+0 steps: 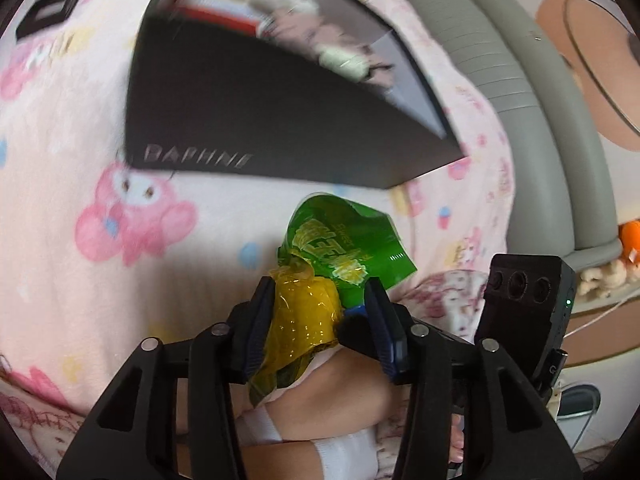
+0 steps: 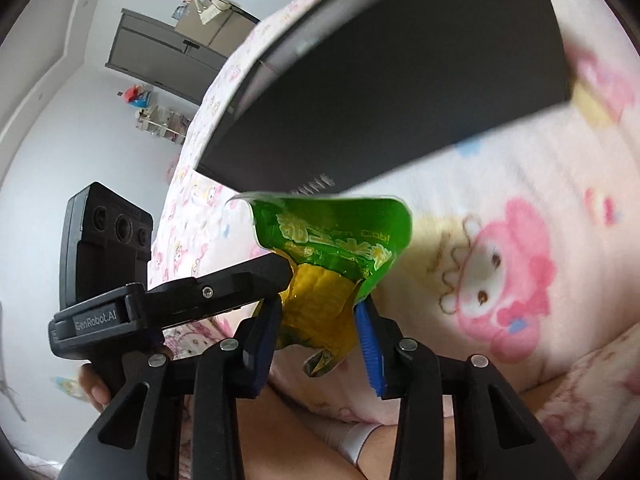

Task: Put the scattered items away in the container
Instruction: 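Lower the snack bag into the box and open the left gripper, then move the left gripper to the black square frame on the bedspread, then grasp the black square frame with the left gripper, then carry the black frame with the left gripper over the box, then lower the black frame into the box and open the left gripper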

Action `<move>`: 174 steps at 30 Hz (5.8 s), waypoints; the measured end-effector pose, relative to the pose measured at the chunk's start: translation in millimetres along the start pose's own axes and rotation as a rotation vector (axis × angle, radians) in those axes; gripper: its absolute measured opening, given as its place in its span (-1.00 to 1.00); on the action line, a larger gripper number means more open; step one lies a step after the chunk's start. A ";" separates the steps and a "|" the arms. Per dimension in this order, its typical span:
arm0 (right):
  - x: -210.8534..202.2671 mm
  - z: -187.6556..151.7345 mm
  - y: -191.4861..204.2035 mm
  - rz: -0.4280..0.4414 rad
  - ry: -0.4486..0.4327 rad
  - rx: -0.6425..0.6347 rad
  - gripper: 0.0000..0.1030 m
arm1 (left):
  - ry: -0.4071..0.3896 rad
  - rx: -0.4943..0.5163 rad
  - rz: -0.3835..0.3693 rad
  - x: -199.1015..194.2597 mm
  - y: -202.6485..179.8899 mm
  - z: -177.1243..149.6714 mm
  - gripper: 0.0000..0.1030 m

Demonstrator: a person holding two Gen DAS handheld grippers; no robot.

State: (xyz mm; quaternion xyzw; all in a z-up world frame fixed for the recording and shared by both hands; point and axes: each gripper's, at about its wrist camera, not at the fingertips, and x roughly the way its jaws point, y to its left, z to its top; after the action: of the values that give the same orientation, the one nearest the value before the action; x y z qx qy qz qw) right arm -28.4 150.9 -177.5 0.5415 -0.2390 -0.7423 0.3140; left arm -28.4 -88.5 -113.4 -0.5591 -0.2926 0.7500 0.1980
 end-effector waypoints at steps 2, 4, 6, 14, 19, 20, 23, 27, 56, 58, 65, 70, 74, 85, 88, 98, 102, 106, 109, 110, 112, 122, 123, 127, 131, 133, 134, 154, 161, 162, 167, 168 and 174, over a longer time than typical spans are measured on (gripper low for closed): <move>-15.8 7.3 10.2 -0.014 -0.033 -0.045 -0.33 | -0.032 0.037 -0.008 -12.2 -12.2 5.5 -0.12; -31.8 17.1 18.8 -0.019 -0.066 -0.063 -0.33 | -0.058 0.050 -0.026 -25.3 -22.0 14.3 -0.12; -41.3 28.2 33.9 -0.014 -0.105 -0.072 -0.33 | -0.085 0.073 -0.046 -38.8 -30.8 28.2 -0.12; -33.6 126.0 96.1 -0.098 -0.200 -0.217 -0.33 | -0.202 0.126 0.000 -32.8 -68.1 123.5 -0.10; 2.9 169.1 87.9 -0.093 -0.163 -0.170 -0.33 | -0.178 0.058 0.019 -14.5 -32.2 172.6 -0.10; 11.3 175.3 84.3 -0.098 -0.147 -0.154 -0.33 | -0.169 0.046 0.027 -7.6 -26.5 179.5 -0.10; 35.5 186.5 80.7 -0.126 -0.109 -0.142 -0.33 | -0.148 0.015 0.040 4.2 -5.3 187.9 -0.10; 50.9 188.0 74.4 -0.162 -0.075 -0.153 -0.33 | -0.168 0.018 0.085 10.4 9.1 187.6 -0.02; 1.3 153.8 114.8 -0.567 -0.170 -0.357 -0.23 | -0.235 0.214 0.267 -9.0 -29.6 146.4 -0.02; -2.0 152.3 127.7 -0.579 -0.185 -0.384 -0.18 | -0.244 0.211 0.272 -17.2 -29.5 142.2 -0.01; 5.8 146.4 168.1 -0.571 -0.198 -0.469 -0.15 | -0.321 0.191 0.303 -53.5 -14.7 135.0 0.01; 31.9 147.4 194.8 -0.534 -0.170 -0.521 -0.15 | -0.417 0.079 0.401 -83.7 14.9 145.1 0.02; 64.5 152.6 218.9 -0.469 -0.120 -0.550 -0.15 | -0.449 -0.047 0.475 -105.6 64.5 154.8 0.02; 204.1 174.7 232.7 -0.383 0.153 -0.415 -0.14 | -0.394 -0.479 0.473 -102.2 202.1 170.5 0.02; 240.1 178.9 225.8 -0.437 0.176 -0.395 -0.14 | -0.372 -0.556 0.559 -87.3 222.4 178.6 0.02; 304.9 193.4 195.2 -0.485 0.223 -0.326 -0.14 | -0.346 -0.671 0.300 -60.3 255.9 179.3 -0.06; 311.5 195.6 183.7 -0.433 0.226 -0.293 -0.15 | -0.329 -0.736 0.209 -49.9 267.8 180.8 -0.25; 309.5 195.3 178.9 -0.344 0.241 -0.259 -0.54 | -0.296 -0.718 0.236 -40.0 267.7 186.6 -0.44; 295.5 195.0 184.8 -0.319 0.212 -0.268 -0.56 | -0.303 -0.684 0.241 -47.2 257.4 186.0 -0.46; 287.0 195.8 188.1 -0.303 0.202 -0.261 -0.56 | -0.313 -0.670 0.229 -53.8 250.3 183.9 -0.46; 267.4 196.1 197.5 -0.265 0.178 -0.266 -0.56 | -0.348 -0.634 0.196 -67.2 236.9 178.4 -0.47; 130.2 185.5 226.9 -0.276 -0.017 -0.384 -0.56 | -0.415 -0.284 0.087 -90.2 106.0 166.8 -0.48; 117.1 185.9 223.7 -0.281 -0.035 -0.375 -0.56 | -0.405 -0.253 0.072 -85.9 94.1 170.7 -0.48; 50.9 181.3 195.0 -0.285 -0.090 -0.338 -0.56 | -0.333 -0.116 0.021 -59.2 40.1 168.8 -0.48; 0.8 166.8 150.7 -0.326 -0.108 -0.304 -0.56 | -0.240 0.003 0.040 -17.9 -2.7 160.2 -0.48; -13.5 162.4 132.2 -0.366 -0.124 -0.296 -0.56 | -0.191 0.051 0.053 8.2 -23.7 164.3 -0.48; -20.4 163.4 118.4 -0.397 -0.136 -0.289 -0.56 | -0.168 0.069 0.065 19.1 -31.5 166.9 -0.47; -41.2 213.6 4.2 -0.390 -0.156 -0.087 -0.56 | -0.023 0.077 0.149 104.0 -46.4 202.5 -0.37; -30.4 194.2 9.0 -0.447 -0.070 -0.131 -0.56 | 0.015 0.108 0.126 119.0 -55.8 196.0 -0.51; -26.4 193.0 8.2 -0.432 -0.055 -0.132 -0.56 | 0.011 0.134 0.134 120.8 -60.9 194.2 -0.51; -14.5 202.6 -1.8 -0.504 -0.080 -0.126 -0.58 | -0.042 0.169 0.114 113.6 -69.2 199.3 -0.46; -14.8 205.5 -4.2 -0.498 -0.094 -0.121 -0.58 | -0.051 0.163 0.120 111.5 -67.0 200.1 -0.45; -14.1 209.2 6.0 -0.555 -0.143 -0.160 -0.58 | -0.058 0.138 0.170 104.4 -56.2 200.9 -0.28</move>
State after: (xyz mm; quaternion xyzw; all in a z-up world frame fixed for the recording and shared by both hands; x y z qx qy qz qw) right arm -223.7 160.0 -101.4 0.5061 -0.0443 -0.8525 0.1232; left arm -252.8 -24.9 -110.8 -0.5450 -0.1974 0.7984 0.1631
